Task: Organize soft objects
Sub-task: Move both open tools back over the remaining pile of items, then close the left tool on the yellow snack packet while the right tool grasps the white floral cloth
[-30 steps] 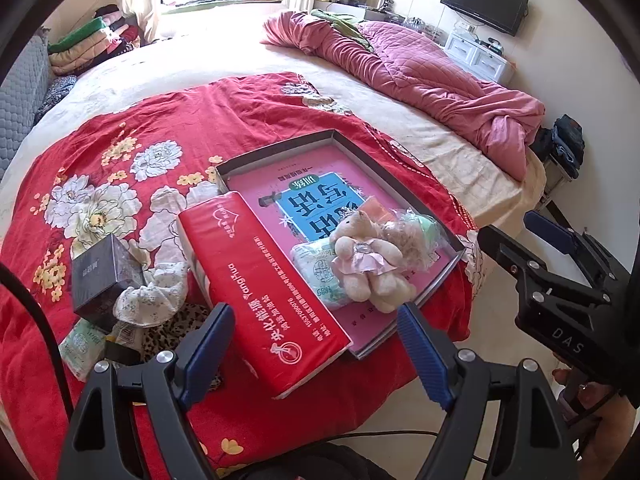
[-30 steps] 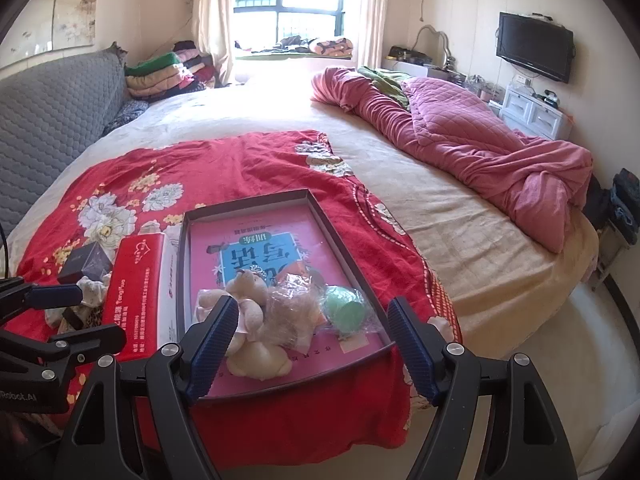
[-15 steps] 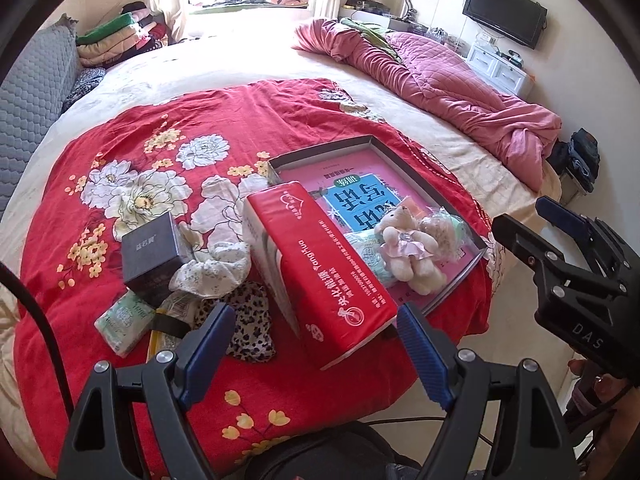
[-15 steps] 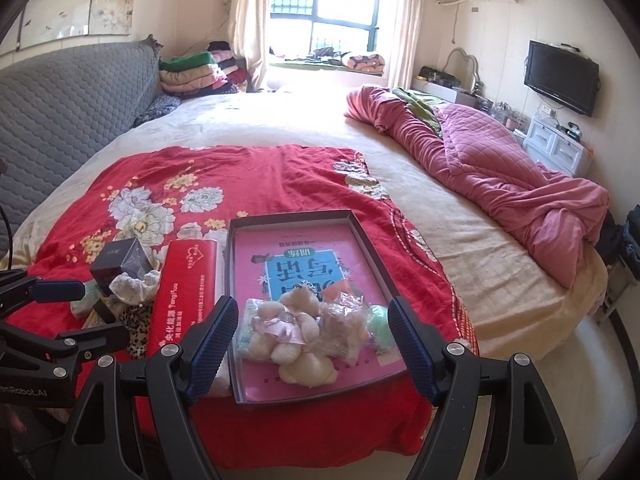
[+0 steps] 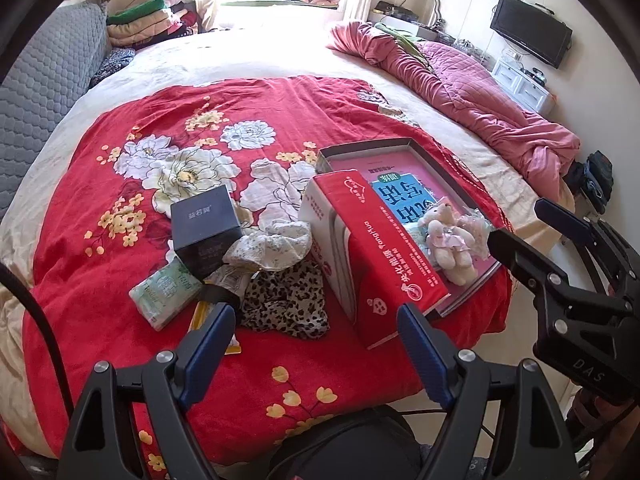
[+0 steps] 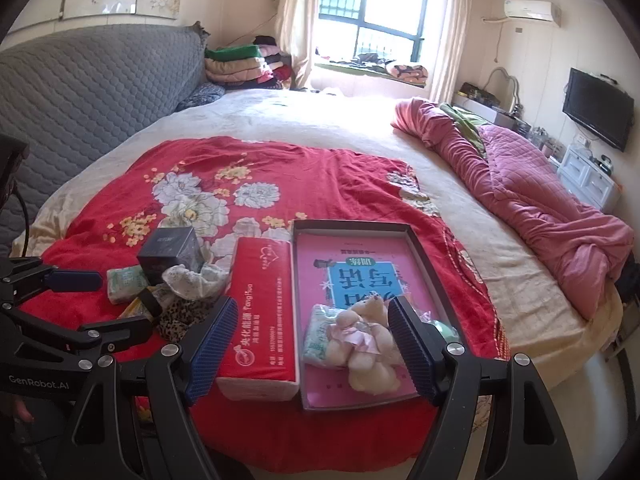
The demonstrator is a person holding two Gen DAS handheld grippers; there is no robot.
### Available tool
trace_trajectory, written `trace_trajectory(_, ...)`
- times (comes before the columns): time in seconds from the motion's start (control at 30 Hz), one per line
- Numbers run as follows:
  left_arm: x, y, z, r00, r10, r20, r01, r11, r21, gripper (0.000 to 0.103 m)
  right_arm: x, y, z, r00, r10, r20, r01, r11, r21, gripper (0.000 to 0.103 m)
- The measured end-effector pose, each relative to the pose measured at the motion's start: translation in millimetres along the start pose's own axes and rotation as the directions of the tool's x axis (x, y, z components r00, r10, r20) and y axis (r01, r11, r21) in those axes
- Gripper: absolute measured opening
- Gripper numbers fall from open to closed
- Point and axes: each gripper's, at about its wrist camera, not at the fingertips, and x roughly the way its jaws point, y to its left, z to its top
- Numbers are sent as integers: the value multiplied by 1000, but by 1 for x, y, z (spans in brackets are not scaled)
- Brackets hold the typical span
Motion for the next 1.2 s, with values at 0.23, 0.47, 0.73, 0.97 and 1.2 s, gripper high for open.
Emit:
trace_trajectory(0.23, 1, 29, -11, 1000, 25, -10, -26, 999, -43, 83, 9, 30, 5, 999, 45, -10, -45, 998, -48, 78)
trace_trajectory(0.47, 9, 63, -21, 999, 31, -37, -34, 994, -105, 83, 22, 54, 4, 997, 69, -36, -72, 992, -99, 78)
trace_trajectory(0.73, 26, 90, -31, 996, 36, -77, -47, 988, -150, 83, 37, 74, 1, 993, 93, -67, -101, 985, -139, 78)
trace_trajectory(0.97, 44, 104, -38, 993, 26, -112, -46, 983, -176, 83, 51, 83, -2, 991, 100, -91, -114, 979, -167, 79)
trace_trajectory(1.2, 74, 117, -34, 988, -18, -151, -16, 975, -220, 83, 68, 91, 3, 989, 103, -106, -123, 972, -201, 78)
